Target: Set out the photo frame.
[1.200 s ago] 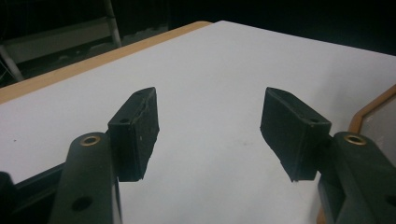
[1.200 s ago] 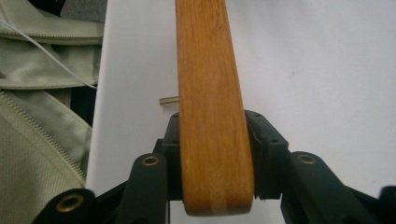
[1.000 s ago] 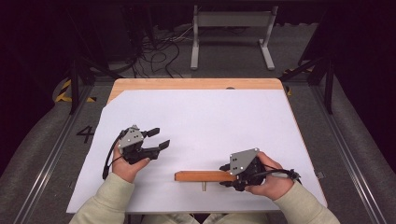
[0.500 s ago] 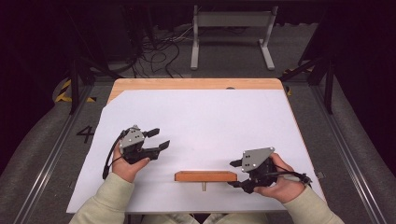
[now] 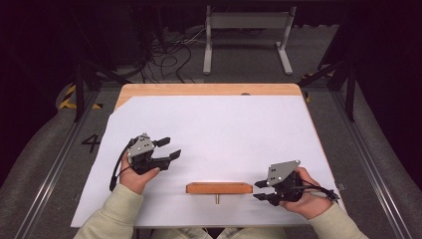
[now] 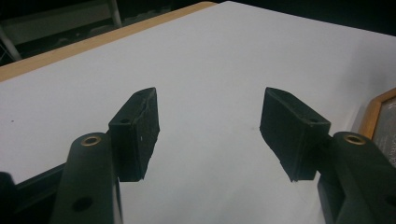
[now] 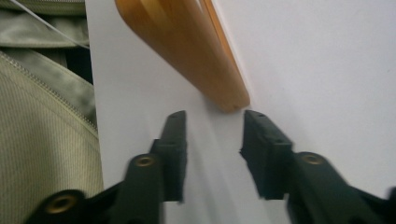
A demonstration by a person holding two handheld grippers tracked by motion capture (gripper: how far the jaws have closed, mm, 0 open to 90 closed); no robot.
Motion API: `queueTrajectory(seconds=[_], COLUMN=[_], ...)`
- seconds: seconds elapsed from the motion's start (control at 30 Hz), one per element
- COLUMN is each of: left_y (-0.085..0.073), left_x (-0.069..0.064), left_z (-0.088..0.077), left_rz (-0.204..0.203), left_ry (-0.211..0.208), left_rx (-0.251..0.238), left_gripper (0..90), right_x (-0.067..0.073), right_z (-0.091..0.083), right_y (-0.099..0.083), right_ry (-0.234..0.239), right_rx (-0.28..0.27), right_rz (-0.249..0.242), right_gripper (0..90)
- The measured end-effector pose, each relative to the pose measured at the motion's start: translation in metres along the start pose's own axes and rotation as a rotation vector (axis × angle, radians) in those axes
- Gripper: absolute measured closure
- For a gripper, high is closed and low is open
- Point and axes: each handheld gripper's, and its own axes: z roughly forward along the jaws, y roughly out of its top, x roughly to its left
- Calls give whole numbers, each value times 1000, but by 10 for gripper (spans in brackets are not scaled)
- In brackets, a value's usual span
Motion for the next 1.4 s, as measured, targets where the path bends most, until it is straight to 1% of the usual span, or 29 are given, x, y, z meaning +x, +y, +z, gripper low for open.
queueTrajectory(seconds=[0.07,0.13,0.2,0.23,0.27,0.47,0.5,0.63,0.77,0.8,0.87,0.93,1.07,1.1,1.13,1.23,1.3,1.4], left_y=[0,0,0,0,0,-1,-1,-1,-1,-1,-1,-1,-1,-1,-1,-1,-1,-1], left_x=[0,0,0,0,-1,-2,-2,-2,-3,-3,-4,-5,-5,-5,-5,-5,-5,-5], left_z=[0,0,0,0,1,2,3,2,3,3,4,5,5,5,5,5,5,5], left_rz=[0,0,2,2,4,10,12,13,15,15,22,29,29,29,29,28,27,28], left_ry=[0,2,1,1,0,2,4,4,4,4,3,3,4,4,4,4,4,4], left_rx=[1,0,3,3,6,15,17,15,26,26,30,35,36,36,36,37,36,38], left_gripper=[378,379,380,381,381,384,384,385,385,385,385,385,385,385,385,385,385,386], right_x=[0,0,0,0,1,1,2,1,0,0,-2,-3,-6,-8,-8,-13,-20,-26], right_z=[3,7,12,12,16,28,31,38,40,40,41,43,44,45,45,47,49,51], right_y=[-3,-4,-5,-5,-5,-5,-5,-5,-2,-2,-2,-1,-1,0,0,1,3,4], right_ry=[14,24,36,36,48,78,91,93,83,83,84,67,37,32,32,15,2,12], right_rx=[12,15,12,12,8,4,-3,-9,-31,-31,-33,-33,-41,-46,-46,-54,-67,-87], right_rz=[1,-4,-7,-7,-5,7,27,49,73,73,91,103,132,147,147,171,193,216], right_gripper=[784,844,890,890,900,900,900,900,900,900,900,900,900,900,900,900,900,900])
